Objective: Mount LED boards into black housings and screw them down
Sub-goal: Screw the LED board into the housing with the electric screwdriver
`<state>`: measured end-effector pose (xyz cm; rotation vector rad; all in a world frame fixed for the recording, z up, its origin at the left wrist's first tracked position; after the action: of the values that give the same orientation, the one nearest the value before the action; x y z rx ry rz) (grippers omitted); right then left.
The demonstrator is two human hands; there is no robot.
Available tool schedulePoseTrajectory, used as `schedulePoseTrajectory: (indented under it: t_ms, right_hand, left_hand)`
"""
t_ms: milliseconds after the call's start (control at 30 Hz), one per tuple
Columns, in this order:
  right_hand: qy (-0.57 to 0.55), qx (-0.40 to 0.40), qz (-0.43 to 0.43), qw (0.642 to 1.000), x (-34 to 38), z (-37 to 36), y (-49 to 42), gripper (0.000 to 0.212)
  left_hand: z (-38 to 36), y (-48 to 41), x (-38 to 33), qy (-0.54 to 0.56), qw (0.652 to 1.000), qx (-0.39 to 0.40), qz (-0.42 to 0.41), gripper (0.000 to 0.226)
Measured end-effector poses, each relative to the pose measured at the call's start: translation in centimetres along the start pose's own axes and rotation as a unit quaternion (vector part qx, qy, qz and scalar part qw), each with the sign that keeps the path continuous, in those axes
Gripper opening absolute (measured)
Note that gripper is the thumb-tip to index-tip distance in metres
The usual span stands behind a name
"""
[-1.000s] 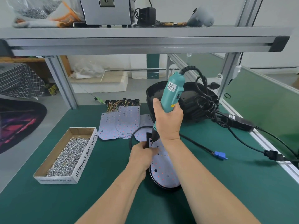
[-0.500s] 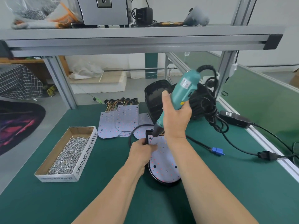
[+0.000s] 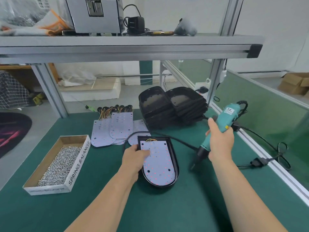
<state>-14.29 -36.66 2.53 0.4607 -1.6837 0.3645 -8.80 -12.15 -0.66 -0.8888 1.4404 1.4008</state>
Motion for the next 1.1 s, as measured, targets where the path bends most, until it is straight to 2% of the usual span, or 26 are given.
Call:
schedulePoseTrajectory:
  t_ms: [133,233,467,667,733,833,933,1000,1100]
  right_hand:
    - [0.105,-0.001,-0.042,0.994,-1.6,2.9,-1.1,0.045]
    - [0.180,-0.008,-0.039,0.983,-2.5,4.5,-1.0,0.047]
    - [0.303,0.020,0.029,0.952,-3.9,3.7,0.7,0.042]
    - [0.433,0.045,0.076,0.897,-4.3,2.4,1.5,0.041]
    - [0.457,0.038,0.093,0.884,-4.0,2.4,1.6,0.047]
    - [0.515,0.012,0.217,0.829,-2.9,1.9,1.8,0.046]
    - [0.541,0.098,0.342,0.762,-2.4,-0.1,2.0,0.033]
    - [0.574,0.185,0.350,0.716,-2.7,-2.0,2.1,0.034]
    - [0.641,0.250,0.327,0.648,-3.6,-4.4,2.1,0.040]
  left_hand:
    - [1.2,0.1,0.0,-0.001,1.000,-0.024,-0.002,0.018]
    - [2.7,0.2,0.0,-0.005,0.999,-0.044,-0.002,0.017]
    - [4.9,0.5,0.1,-0.025,0.998,-0.059,-0.001,0.014]
    - [4.8,1.2,0.1,-0.078,0.993,-0.080,-0.028,0.008]
    - [4.9,1.5,-0.2,-0.095,0.991,-0.084,-0.032,0.025]
    - [5.1,2.1,-0.7,-0.135,0.986,-0.091,-0.028,0.048]
    - [5.4,2.5,-1.1,-0.200,0.973,-0.114,-0.016,0.049]
    - [5.4,2.6,-1.2,-0.216,0.970,-0.107,-0.004,0.047]
    - [5.2,2.6,-1.0,-0.205,0.977,-0.063,0.014,0.048]
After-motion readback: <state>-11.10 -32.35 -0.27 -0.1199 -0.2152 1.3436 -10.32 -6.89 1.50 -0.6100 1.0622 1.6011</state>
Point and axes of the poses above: each hand's wrist, its own y-axis away from the middle knuckle, its own z-axis out of the back of the hand, x = y × z, the point moved 1 cm from there along -y, towards the middle knuckle, and after that the axes turned 1 degree about x, right-handed, at the moved point
